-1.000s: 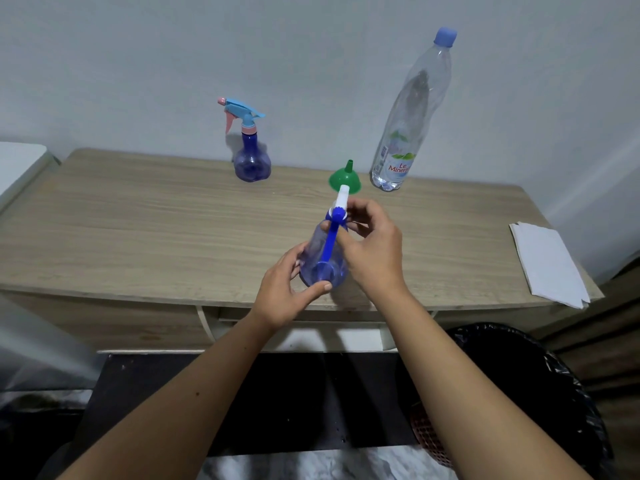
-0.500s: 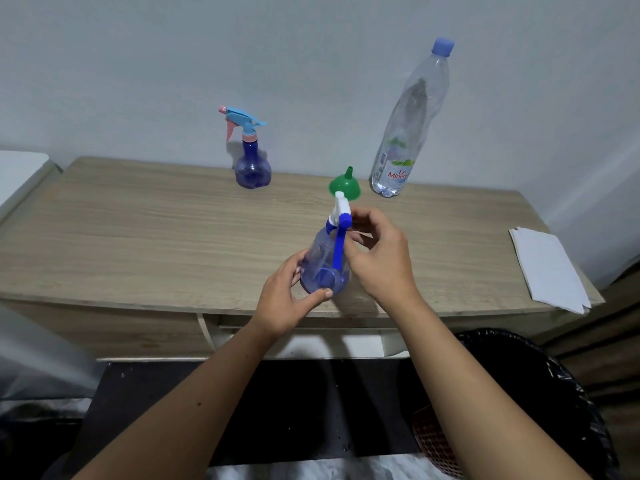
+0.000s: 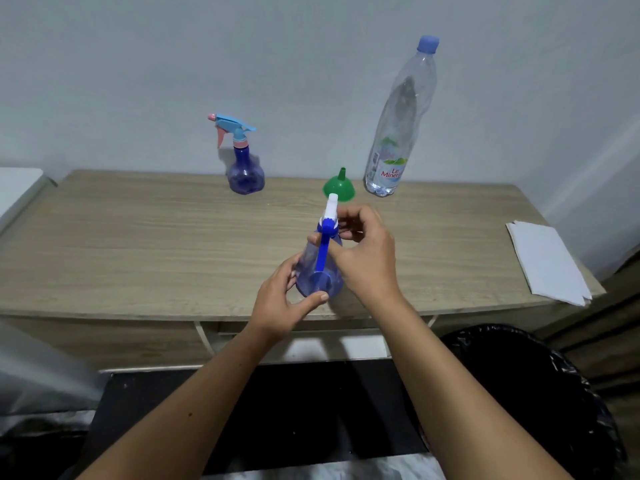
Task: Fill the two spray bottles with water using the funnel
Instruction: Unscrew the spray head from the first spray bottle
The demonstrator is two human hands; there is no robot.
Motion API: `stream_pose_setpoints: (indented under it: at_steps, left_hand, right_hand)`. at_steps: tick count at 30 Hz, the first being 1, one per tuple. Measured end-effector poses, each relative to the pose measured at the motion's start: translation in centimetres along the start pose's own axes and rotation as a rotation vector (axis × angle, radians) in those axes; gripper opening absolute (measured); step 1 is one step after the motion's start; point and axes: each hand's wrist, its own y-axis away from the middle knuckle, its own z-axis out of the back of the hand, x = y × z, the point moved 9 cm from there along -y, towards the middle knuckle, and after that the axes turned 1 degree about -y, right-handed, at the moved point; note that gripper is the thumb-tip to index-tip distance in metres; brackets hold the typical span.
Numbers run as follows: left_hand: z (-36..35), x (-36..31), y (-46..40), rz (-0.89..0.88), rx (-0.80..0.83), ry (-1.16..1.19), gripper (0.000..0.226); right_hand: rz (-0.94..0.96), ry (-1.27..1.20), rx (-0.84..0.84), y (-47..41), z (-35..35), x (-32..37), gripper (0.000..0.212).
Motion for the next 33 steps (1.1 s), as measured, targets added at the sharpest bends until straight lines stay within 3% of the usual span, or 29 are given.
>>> stream_pose_setpoints:
  at_steps: [3,8,13,23,33]
  left_hand:
    - [0.1,0.2,0.1,-0.001,-0.007,-0.001,0.082]
    - [0.2,-0.5,0.2,-0.021,-0.012,-0.008,0.081]
    - [0.2,-0.4,0.2,-0.022,-0.01,-0.013,0.082]
    - [0.2,-0.6,0.3,-0.007,-0.024,-0.01,0.083]
    - [0.1,-1.6,0.8,0.076,-0.021,0.003,0.081]
  right_hand:
    - [-0.035,-0.011,0.031,0.1,-0.1,-0.4,0.033]
    - [-0.054,-0.03,0.091,0.2,0.0,-0.3,0.037]
    - [-0.048,-0.01,0.022,-0.1,0.0,-0.2,0.038]
    - [-0.05,-0.326,-0.105,-2.2,3.7,4.7,0.035]
    - [0.046,-0.23,-0.209,-3.6,9.8,9.6,0.032]
